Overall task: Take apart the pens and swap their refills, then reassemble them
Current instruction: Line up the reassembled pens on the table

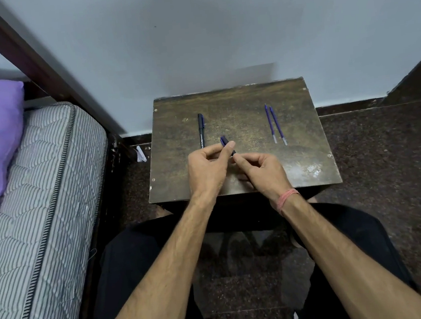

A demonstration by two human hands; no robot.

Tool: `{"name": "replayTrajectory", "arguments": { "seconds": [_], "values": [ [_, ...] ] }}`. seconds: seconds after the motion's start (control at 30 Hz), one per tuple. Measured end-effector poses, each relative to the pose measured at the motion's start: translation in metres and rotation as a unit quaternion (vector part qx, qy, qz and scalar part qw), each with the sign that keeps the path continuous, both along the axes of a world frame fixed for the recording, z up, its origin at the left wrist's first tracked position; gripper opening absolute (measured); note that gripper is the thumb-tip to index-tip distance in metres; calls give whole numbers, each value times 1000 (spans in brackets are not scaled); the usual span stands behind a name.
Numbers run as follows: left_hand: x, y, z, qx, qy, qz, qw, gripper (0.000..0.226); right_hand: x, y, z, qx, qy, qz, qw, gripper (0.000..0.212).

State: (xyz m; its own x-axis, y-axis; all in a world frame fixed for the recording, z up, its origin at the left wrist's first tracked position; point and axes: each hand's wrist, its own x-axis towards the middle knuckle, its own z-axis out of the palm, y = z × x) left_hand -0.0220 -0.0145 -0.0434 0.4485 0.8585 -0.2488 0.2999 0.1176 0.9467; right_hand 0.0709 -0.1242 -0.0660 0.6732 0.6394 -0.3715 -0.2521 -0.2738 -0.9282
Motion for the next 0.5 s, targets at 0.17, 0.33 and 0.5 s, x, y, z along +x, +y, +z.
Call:
{"name": "replayTrajectory", "arguments": {
  "seconds": [0.17, 0.33, 0.5],
  "values": [
    [2, 35, 14, 85, 21, 64, 994, 18, 16, 34, 18, -56, -135, 31, 989, 16],
    [9, 75, 12, 160, 211, 58, 963, 27, 35, 67, 22, -129, -190, 7, 973, 15],
    [19, 83, 4, 182, 249, 14, 951, 28, 38, 86, 17, -172, -234, -32, 956, 15]
  ]
}}
